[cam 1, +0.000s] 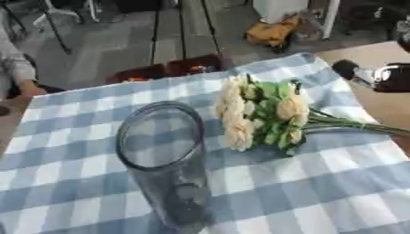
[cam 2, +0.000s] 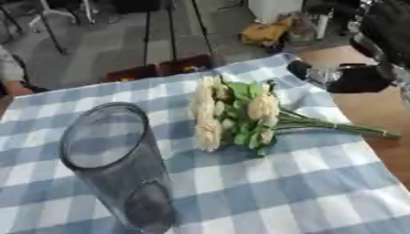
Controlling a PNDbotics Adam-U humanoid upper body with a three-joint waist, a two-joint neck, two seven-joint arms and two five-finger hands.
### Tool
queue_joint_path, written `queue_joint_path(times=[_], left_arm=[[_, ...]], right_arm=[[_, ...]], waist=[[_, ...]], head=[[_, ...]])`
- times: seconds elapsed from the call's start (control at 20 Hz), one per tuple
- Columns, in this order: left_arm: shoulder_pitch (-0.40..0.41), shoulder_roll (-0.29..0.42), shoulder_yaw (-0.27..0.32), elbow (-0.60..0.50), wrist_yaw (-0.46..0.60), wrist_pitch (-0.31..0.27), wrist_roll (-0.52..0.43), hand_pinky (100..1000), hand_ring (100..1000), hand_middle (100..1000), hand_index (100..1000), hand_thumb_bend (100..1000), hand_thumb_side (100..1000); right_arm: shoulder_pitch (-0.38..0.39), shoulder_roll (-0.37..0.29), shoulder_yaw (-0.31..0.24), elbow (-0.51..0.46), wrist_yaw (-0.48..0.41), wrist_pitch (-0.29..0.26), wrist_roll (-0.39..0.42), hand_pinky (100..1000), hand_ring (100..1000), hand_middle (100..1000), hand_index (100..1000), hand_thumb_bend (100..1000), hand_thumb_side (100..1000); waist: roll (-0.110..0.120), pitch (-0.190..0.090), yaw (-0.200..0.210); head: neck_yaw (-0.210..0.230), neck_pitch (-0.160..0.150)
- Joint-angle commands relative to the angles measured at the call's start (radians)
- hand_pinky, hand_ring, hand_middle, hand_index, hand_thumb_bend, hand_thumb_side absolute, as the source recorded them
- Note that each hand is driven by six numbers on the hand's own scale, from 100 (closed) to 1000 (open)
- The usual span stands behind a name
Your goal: Arrange flowers into the vase.
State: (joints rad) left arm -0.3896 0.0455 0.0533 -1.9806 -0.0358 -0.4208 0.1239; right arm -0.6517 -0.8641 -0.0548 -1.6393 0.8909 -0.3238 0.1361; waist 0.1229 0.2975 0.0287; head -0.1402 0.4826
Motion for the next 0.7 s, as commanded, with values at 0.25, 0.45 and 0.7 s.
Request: queue_joint_path(times=[0.25, 0.45, 0.7], left_arm=[[-0.004, 0.027, -0.003, -0.019, -0.002, 0.008, -0.011, 506, 713, 774, 857, 100, 1000], [-0.004, 0.025, -0.003, -0.019, -0.002, 0.01, -0.014, 505, 714, 774, 856, 100, 1000], [-0.005, 0.025, -0.002, -0.019, -0.003, 0.012, -0.015, 505, 714, 774, 856, 100, 1000]], right_arm=[[-0.071, -0.086, 0.052, 0.129, 0.006, -0.102, 0.143, 840, 851, 862, 922, 557, 887], [-0.061, -0.085, 0.056, 0.16, 0.03, -0.133, 0.181, 848, 871, 872, 928, 609, 791], [-0.03, -0.086, 0.056, 0.17, 0.064, -0.134, 0.22, 868, 900, 919, 949, 656, 711]], waist=[[-0.013, -0.026, 0.003], [-0.013, -0.023, 0.002], [-0.013, -0.023, 0.002]], head=[[0.007, -0.007], [0.011, -0.012], [0.014, -0.016]])
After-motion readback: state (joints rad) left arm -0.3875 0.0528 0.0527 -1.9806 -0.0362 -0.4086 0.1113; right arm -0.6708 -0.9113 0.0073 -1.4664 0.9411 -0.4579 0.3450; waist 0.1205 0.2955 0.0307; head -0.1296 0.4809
